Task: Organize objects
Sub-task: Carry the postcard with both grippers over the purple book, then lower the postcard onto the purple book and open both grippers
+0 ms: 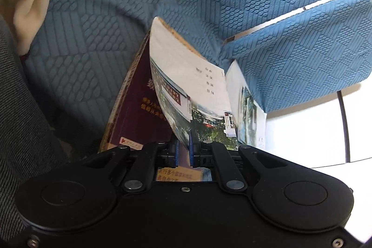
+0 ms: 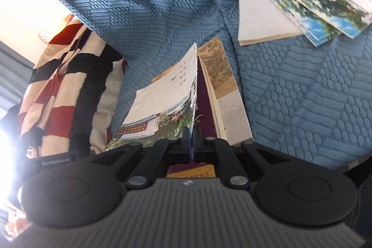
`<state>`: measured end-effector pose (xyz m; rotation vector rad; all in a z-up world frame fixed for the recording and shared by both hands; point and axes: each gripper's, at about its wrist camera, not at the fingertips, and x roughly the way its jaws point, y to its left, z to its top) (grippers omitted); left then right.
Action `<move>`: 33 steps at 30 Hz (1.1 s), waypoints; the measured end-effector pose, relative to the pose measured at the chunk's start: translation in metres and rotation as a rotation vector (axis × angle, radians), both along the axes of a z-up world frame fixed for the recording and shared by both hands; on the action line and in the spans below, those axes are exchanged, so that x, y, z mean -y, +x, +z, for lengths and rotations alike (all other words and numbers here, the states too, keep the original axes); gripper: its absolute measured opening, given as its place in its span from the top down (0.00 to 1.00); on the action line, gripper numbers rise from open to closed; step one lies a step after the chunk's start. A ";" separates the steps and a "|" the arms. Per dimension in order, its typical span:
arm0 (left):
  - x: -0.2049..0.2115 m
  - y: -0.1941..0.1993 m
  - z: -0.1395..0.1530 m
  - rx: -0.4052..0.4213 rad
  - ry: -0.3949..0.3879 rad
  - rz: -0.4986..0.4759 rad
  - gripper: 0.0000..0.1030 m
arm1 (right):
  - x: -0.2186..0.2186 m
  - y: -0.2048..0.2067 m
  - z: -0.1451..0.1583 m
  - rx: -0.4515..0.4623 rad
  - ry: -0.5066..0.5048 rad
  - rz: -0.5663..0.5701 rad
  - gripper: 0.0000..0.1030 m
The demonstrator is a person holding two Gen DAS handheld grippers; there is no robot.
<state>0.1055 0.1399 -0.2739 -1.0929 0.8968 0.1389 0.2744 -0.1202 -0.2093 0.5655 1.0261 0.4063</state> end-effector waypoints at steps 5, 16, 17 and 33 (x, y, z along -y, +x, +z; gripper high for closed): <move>0.004 -0.001 -0.008 -0.048 0.020 0.010 0.93 | -0.005 -0.003 -0.013 -0.022 -0.021 0.010 0.95; 0.012 -0.008 -0.011 -0.099 0.047 0.005 0.86 | -0.008 -0.005 -0.019 -0.051 -0.103 0.029 0.90; 0.013 -0.008 -0.009 -0.101 0.056 0.003 0.81 | -0.008 -0.005 -0.019 -0.056 -0.116 0.035 0.89; 0.029 -0.006 0.072 -0.108 0.321 -0.067 0.01 | -0.004 -0.012 0.050 0.086 -0.296 0.058 0.40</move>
